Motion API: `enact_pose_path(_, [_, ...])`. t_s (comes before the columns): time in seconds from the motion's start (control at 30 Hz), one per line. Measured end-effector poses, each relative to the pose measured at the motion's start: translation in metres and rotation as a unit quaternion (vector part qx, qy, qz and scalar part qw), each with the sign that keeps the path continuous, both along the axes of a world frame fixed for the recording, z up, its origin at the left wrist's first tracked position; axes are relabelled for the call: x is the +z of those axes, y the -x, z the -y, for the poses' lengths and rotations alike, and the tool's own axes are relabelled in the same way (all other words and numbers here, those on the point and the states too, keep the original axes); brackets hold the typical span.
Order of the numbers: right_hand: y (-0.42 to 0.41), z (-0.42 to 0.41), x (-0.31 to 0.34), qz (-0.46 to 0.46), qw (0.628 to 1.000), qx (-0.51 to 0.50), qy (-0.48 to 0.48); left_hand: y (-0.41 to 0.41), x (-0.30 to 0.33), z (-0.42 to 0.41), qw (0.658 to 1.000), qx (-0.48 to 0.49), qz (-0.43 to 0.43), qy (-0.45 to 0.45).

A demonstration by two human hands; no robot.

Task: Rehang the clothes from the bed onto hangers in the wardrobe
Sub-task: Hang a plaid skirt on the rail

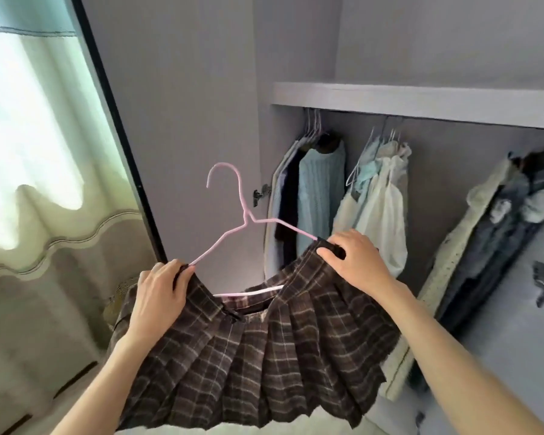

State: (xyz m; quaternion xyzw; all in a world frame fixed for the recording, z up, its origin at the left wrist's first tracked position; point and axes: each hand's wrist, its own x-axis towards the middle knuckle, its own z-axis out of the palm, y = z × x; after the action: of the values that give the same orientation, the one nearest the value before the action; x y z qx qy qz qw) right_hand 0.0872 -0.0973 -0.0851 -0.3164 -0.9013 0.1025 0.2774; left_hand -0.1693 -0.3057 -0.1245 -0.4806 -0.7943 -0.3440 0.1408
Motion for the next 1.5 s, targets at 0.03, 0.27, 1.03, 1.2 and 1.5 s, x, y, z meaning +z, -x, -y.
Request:
enact_pose_path(0.03, [-0.01, -0.002, -0.004, 0.005, 1.0, -0.01, 0.006, -0.004, -0.006, -0.012, 1.0, -0.005, 0.009, 0.005])
enact_pose_path(0.27, [-0.083, -0.009, -0.014, 0.068, 0.991, -0.069, 0.091, -0.037, -0.029, -0.097, 0.997, -0.073, 0.013, 0.008])
enact_pose_path(1.03, [-0.142, 0.079, -0.065, -0.064, 0.815, -0.447, 0.363, -0.095, -0.067, -0.207, 0.857, -0.464, 0.097, 0.202])
enact_pose_path(1.2, [-0.124, 0.069, -0.071, -0.108, 0.809, -0.447, 0.366, -0.09, -0.076, -0.22, 0.859, -0.473, 0.047, 0.189])
enact_pose_path(1.5, [-0.109, -0.009, -0.044, -0.213, 0.817, -0.389, 0.368, -0.118, -0.073, -0.293, 0.872, -0.464, -0.011, 0.157])
